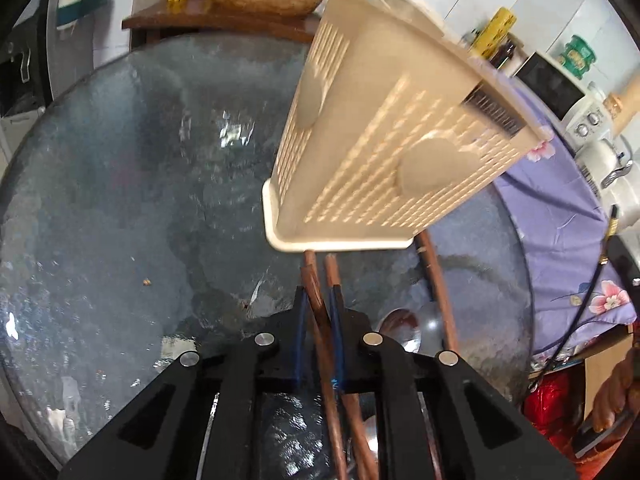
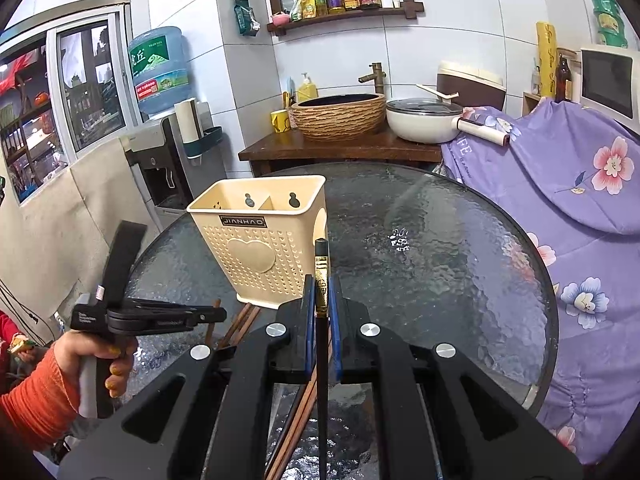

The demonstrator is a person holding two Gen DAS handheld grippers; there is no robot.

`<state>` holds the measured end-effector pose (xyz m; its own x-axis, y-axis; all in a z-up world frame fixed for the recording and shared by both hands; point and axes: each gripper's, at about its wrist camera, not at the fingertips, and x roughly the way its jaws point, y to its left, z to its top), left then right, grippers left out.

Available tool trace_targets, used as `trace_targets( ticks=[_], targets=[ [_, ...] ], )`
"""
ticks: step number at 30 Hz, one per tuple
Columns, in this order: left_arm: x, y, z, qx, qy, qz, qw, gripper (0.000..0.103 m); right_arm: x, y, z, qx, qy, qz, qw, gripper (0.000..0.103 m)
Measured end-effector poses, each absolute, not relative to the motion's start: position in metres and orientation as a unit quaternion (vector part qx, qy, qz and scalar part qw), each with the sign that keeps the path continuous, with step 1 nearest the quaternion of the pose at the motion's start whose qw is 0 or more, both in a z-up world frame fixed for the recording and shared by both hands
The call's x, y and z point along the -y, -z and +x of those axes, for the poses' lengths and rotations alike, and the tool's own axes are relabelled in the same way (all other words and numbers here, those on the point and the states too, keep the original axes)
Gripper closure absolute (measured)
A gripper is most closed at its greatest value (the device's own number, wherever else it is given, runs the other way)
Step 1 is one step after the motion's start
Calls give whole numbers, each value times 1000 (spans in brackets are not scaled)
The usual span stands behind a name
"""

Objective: Organize utensils
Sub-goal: 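Lift the brown chopstick with the left gripper while the right gripper lifts the black chopstick, then lower both chopsticks into the cream holder and open both grippers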

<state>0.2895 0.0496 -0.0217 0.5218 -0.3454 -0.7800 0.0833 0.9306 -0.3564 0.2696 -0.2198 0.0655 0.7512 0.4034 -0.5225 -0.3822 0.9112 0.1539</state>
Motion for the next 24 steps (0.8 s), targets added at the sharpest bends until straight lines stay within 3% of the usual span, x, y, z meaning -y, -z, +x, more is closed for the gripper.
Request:
trace_targets(
  ticks=[10,24],
  targets=[
    [-45,-63,247,-365,170,-118,908,96,229,-86,259,-257,-219,30,941,95],
    [-19,-120,211,-280,188,-50,940,96,236,-110,241,-239,-227,17,944,96]
  ],
)
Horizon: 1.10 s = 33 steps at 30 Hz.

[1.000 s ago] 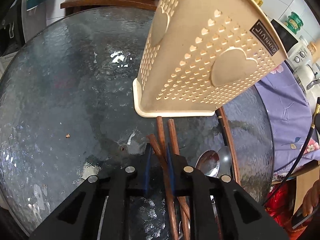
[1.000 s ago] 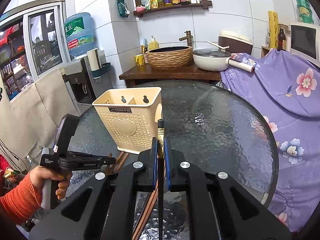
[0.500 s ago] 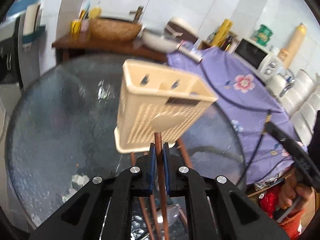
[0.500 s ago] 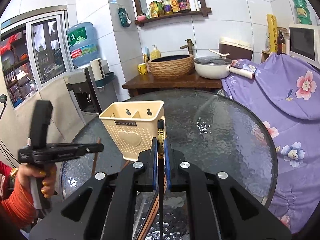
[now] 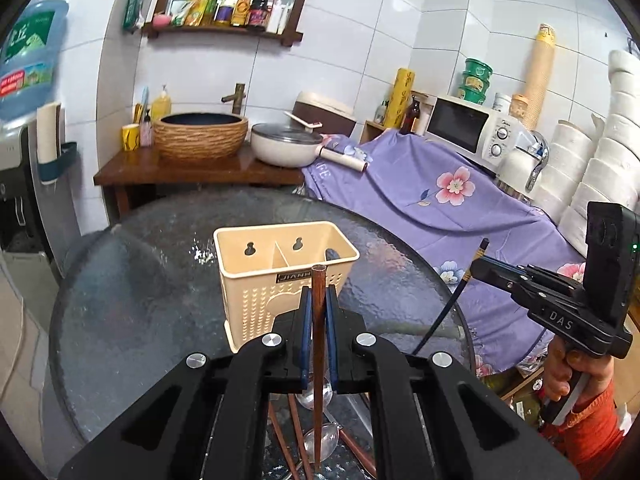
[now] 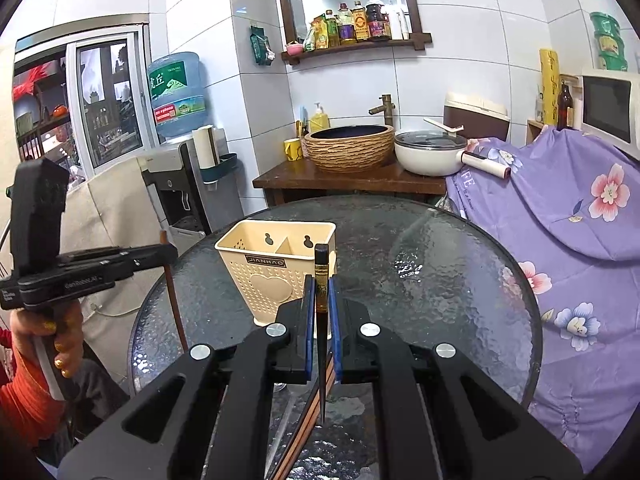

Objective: Organize utensils
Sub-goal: 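Lower both chopsticks into the cream holder and open both grippers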

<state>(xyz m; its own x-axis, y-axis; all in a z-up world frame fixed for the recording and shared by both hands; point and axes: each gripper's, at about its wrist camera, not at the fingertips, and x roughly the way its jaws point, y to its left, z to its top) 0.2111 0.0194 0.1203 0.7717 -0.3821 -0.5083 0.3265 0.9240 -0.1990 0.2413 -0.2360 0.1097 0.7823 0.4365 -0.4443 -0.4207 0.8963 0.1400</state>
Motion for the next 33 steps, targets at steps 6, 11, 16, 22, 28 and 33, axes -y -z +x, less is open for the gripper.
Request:
trace_targets(
  ticks=[6,11,16,22,28,33],
  targets=[
    [-20,-127,205,-270,188,-43,943,96,237,-116,239,-236,-229,13,944,96],
    [-20,-132,203,-265,186,-38,946,97,236,-120,240,-237,-232,12,943,96],
    [-22,-139,204,-266,191,-38,944,96,236,-129,246,-239,-242,17,940,96],
    [-27,-162,207,-260,210,-44,942,96,231,-156,251,-229,-261,9,938,96],
    [-28,-213,218,-230,218,-43,948,96,219,-205,262,-207,-285,9,936,96],
    [-31,-267,236,-176,182,-44,966,96,207,-255,278,-176,-290,15,941,95]
  ],
)
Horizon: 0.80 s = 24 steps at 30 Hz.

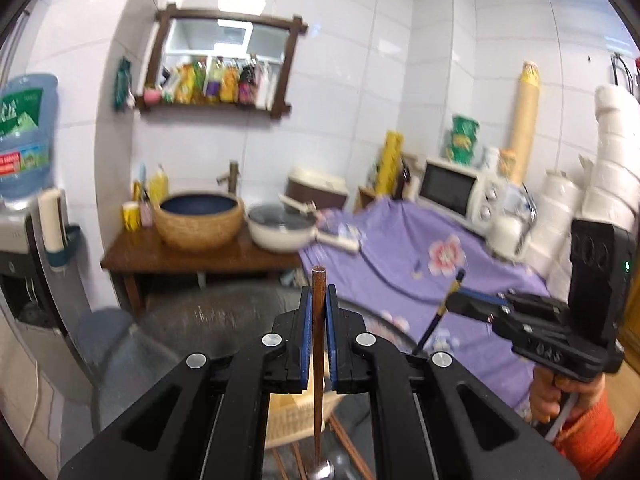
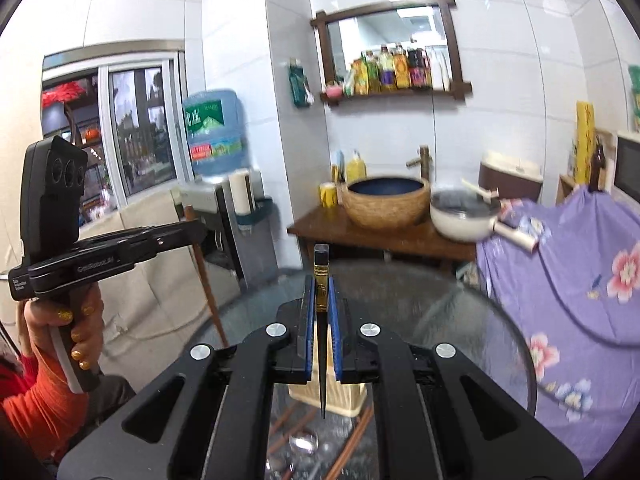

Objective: Organize utensils
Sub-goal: 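Lower both chopsticks into the cream holder and open both grippers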

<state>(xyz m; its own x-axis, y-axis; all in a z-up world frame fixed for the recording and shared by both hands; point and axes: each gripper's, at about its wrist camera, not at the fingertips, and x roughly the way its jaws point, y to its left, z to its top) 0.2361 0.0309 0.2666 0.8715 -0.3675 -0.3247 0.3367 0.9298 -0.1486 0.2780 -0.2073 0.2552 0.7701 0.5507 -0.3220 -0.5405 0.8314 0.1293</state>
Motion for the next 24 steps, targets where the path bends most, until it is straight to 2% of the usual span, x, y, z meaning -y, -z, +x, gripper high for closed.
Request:
trace_targets(
  ticks=[4,7,24],
  targets=[
    [-28,-290,258,-145,139,-36,979,96,193,-283,298,-152,-269,5,951,95],
    [-25,-288,275,-149,124,-38,980,96,184,-280,319,-160,-256,8,953,95],
    [-16,-166,342,-248,93,-38,964,96,160,-155,381,-261,-234,15,936,95]
  ],
)
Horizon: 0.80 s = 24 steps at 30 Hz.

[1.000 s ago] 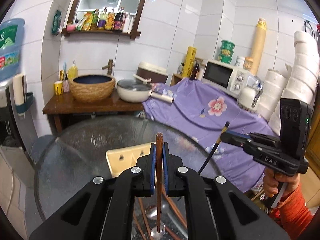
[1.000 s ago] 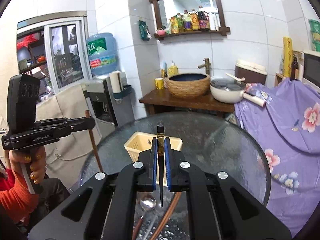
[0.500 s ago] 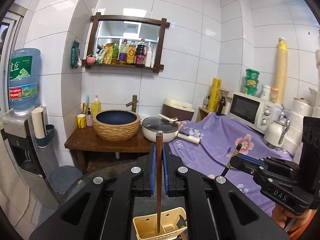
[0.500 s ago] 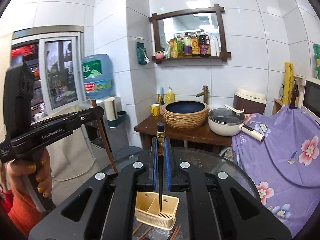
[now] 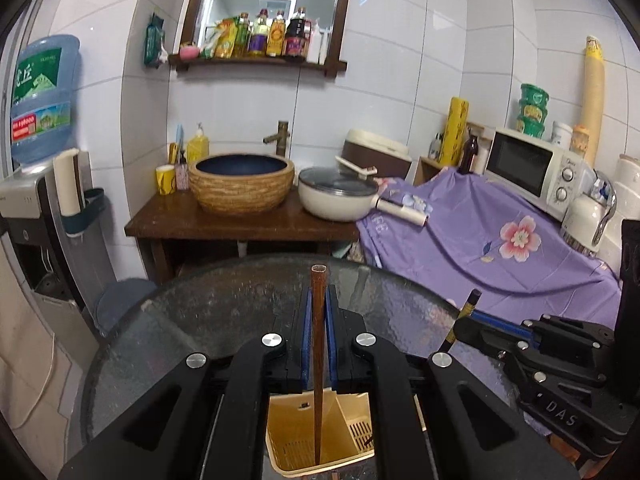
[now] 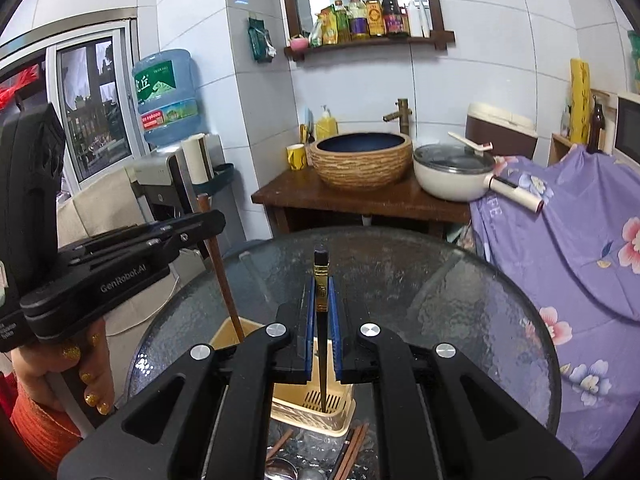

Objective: Organize utensils
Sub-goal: 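Lower both chopsticks into the cream holder and open both grippers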

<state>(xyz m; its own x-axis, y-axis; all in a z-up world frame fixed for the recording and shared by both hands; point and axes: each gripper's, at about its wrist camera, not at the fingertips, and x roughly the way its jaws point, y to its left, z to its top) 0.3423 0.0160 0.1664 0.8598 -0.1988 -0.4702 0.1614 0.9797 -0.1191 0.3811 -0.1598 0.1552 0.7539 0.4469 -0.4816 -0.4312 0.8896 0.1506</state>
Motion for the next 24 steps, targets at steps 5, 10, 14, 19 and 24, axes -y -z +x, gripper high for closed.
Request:
trace_targets(
  ticks=[5,10,14,19,24],
  targets=[
    [-15,-145,349,-269,95,-37,958,96,163,-146,383,-263,-231,21,936,95],
    [-15,-136,353,-278,97,-37,955,96,164,-144,383,-259,-226,23,939,95],
    [-12,-134,350,-273,99,-32,956,96,167,-144,382,-250,-218,27,943,95],
    [-8,-137,342,-262,99,-8,960,87,173,-145,378,-232,-203,32,951,60],
    [-11,-144,323,-237,100,-11,966,59,178,-145,372,-220,-194,32,955,55]
  ],
)
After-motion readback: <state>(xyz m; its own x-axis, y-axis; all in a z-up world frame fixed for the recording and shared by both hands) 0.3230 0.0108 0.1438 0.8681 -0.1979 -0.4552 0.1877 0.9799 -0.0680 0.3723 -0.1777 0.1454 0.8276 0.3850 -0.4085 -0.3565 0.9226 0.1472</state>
